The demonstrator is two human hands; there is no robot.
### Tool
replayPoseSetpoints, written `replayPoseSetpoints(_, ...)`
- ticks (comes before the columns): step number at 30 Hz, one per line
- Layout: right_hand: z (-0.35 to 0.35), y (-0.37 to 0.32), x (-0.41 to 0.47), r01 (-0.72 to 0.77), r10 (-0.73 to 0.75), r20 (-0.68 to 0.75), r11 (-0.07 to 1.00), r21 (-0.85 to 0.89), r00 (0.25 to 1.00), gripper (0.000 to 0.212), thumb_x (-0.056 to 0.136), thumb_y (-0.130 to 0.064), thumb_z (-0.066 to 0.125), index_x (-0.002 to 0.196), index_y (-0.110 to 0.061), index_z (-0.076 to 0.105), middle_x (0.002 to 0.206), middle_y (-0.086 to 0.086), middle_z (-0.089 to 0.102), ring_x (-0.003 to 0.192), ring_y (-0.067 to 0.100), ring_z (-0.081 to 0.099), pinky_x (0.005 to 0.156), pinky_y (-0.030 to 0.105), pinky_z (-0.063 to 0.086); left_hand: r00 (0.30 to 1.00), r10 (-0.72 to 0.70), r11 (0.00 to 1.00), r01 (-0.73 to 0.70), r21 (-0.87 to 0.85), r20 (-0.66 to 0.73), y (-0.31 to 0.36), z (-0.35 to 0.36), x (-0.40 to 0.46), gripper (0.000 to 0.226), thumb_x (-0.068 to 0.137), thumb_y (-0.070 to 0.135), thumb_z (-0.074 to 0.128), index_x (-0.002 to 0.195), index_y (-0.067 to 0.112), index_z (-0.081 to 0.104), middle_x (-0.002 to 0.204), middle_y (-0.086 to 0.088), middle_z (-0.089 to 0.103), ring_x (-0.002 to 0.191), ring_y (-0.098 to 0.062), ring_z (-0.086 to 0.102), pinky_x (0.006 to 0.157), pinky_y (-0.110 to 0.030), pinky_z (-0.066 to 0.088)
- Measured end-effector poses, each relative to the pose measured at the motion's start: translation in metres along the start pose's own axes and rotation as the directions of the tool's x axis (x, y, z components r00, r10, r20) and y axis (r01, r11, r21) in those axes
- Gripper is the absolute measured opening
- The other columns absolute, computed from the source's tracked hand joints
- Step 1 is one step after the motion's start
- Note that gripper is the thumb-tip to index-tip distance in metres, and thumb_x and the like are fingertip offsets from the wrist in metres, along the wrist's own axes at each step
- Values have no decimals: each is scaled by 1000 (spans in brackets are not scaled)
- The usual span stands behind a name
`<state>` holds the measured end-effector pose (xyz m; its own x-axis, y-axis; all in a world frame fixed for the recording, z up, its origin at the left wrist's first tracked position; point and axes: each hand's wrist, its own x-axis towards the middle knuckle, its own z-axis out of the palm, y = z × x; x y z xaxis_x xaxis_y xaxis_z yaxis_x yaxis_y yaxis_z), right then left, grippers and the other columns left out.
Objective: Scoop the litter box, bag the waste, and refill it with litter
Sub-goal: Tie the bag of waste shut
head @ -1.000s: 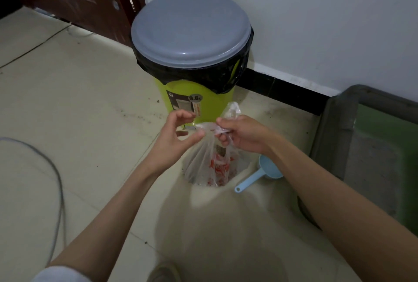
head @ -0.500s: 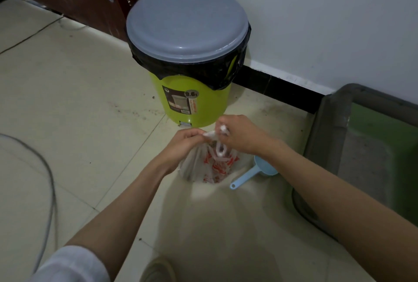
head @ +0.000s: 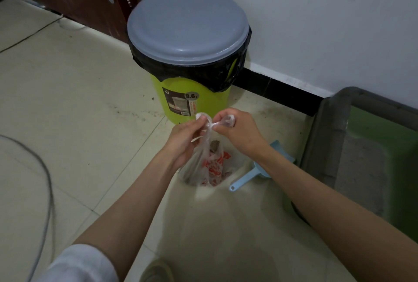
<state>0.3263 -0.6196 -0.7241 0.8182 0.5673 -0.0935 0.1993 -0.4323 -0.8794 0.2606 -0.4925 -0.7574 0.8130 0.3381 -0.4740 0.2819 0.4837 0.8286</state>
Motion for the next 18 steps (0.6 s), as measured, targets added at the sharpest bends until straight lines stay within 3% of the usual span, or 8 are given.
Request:
replayPoseSetpoints(2,-2,-1,0,29,-34,-37,991,-129,999,14,86,-15,63,95,-15,74,97,3,72,91,15,62,81,25,46,995,79,996,-82,-39,-57,-1,0,3,24,90,15,56,68,12,65,64,1,58,57,-7,49,64,-21,39)
replayPoseSetpoints(4,-6,3,2,20,-28,-64,992,-127,998,21,90,-16,60,103,-8,73,104,8,72,94,16,63,88,27,46,988,150,987,-152,-53,-45,-2,-3,3,30,93,11,50,68,13,67,69,-1,61,60,-8,53,63,-19,43)
replayPoseSetpoints(6,-8,7,5,-103,107,-36,991,90,994,22,91,-15,58,102,-2,71,93,12,70,82,17,62,83,32,52,985,174,971,-172,-166,-6,-5,-5,4,26,97,9,42,79,6,61,77,-4,65,70,-11,62,67,-21,50)
replayPoseSetpoints(9,-10,25,7,-358,375,26,860,364,927,17,94,-16,54,87,-5,65,80,8,63,70,17,61,67,26,52,997,36,860,-68,-505,-73,-13,-9,4,24,99,6,34,80,8,49,80,-10,69,77,-19,68,79,-30,57)
replayPoseSetpoints(11,-13,41,5,-487,537,88,667,564,839,20,97,-16,48,81,-7,55,80,10,60,71,20,61,66,27,52,988,-60,774,-42,-631,-139,-21,-18,3,29,93,0,33,68,10,43,66,-9,63,64,-20,67,86,-35,51)
replayPoseSetpoints(12,-14,49,3,-521,603,152,503,690,783,21,99,-15,44,81,-6,51,82,13,59,76,23,62,69,29,52,983,-87,756,-42,-653,-164,-24,-25,3,27,87,-4,32,64,10,38,60,-7,54,53,-19,62,82,-33,50)
replayPoseSetpoints(15,-14,63,-7,-473,686,345,0,881,641,31,103,-16,32,78,-3,45,91,18,59,100,29,56,92,40,46,950,-152,787,-50,-615,-272,-35,-47,3,28,76,-8,29,60,15,25,51,0,32,39,-14,34,53,-22,37)
replayPoseSetpoints(18,-13,76,-13,-435,756,372,-129,891,538,38,103,-19,27,71,-6,41,88,11,59,97,25,57,93,38,45,909,-210,811,-44,-584,-360,-44,-73,6,34,88,-5,19,62,16,24,39,4,31,34,-12,27,53,-21,27)
